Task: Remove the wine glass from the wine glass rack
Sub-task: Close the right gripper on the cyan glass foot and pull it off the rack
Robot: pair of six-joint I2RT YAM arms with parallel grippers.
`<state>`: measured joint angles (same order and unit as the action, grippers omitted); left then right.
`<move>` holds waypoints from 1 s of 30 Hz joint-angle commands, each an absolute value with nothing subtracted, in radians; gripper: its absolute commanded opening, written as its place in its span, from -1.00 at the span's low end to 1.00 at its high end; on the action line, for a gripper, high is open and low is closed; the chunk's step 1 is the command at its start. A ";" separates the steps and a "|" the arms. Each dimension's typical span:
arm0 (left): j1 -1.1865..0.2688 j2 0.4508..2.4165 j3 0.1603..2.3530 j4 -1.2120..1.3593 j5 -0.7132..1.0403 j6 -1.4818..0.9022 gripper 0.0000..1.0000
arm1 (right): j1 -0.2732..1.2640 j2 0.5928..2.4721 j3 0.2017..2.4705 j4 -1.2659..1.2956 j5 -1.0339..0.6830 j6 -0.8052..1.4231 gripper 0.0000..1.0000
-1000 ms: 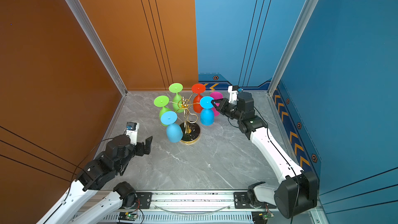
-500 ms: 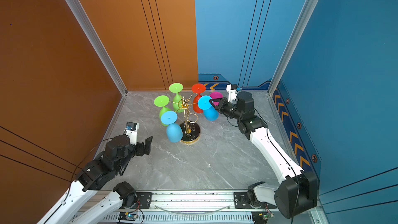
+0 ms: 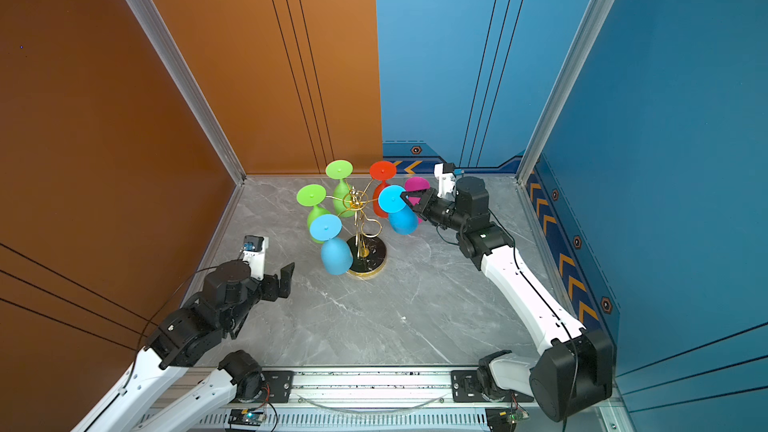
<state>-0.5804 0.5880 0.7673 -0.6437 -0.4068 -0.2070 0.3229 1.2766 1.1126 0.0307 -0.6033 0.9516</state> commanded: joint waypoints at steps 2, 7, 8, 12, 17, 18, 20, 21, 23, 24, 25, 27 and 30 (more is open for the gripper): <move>-0.566 0.578 0.753 -0.632 -0.391 -0.202 0.96 | 0.334 1.290 1.156 0.068 -0.624 0.962 -1.00; -0.566 0.578 0.754 -0.632 -0.392 -0.202 0.96 | 0.337 1.302 1.166 0.076 -0.628 0.965 -1.00; -0.565 0.577 0.752 -0.632 -0.392 -0.202 0.96 | 0.338 1.304 1.167 0.077 -0.629 0.965 -1.00; -0.566 0.576 0.752 -0.632 -0.391 -0.201 0.96 | 0.338 1.312 1.172 0.078 -0.628 0.965 -1.00; -0.564 0.575 0.752 -0.632 -0.388 -0.201 0.96 | 0.338 1.324 1.184 0.092 -0.634 0.974 -1.00; -0.564 0.575 0.752 -0.632 -0.387 -0.202 0.96 | 0.338 1.327 1.187 0.092 -0.636 0.976 -1.00; -0.564 0.574 0.752 -0.632 -0.387 -0.202 0.96 | 0.339 1.331 1.193 0.091 -0.638 0.976 -1.00; -0.563 0.574 0.753 -0.633 -0.387 -0.202 0.96 | 0.338 1.333 1.196 0.091 -0.637 0.976 -1.00; -0.564 0.573 0.752 -0.632 -0.385 -0.201 0.96 | 0.339 1.339 1.198 0.092 -0.638 0.976 -1.00; -0.564 0.573 0.752 -0.632 -0.386 -0.201 0.96 | 0.340 1.342 1.200 0.091 -0.638 0.977 -1.00; -0.564 0.573 0.752 -0.632 -0.385 -0.201 0.96 | 0.339 1.342 1.201 0.094 -0.639 0.978 -1.00; -0.563 0.571 0.752 -0.632 -0.385 -0.202 0.96 | 0.341 1.348 1.204 0.095 -0.641 0.979 -1.00; -0.563 0.571 0.752 -0.632 -0.386 -0.202 0.96 | 0.345 1.354 1.211 0.097 -0.642 0.978 -1.00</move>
<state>-0.5758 0.5804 0.7666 -0.6434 -0.3988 -0.2070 0.3367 1.3468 1.1728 0.0463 -0.6254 0.9699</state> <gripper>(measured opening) 0.980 0.051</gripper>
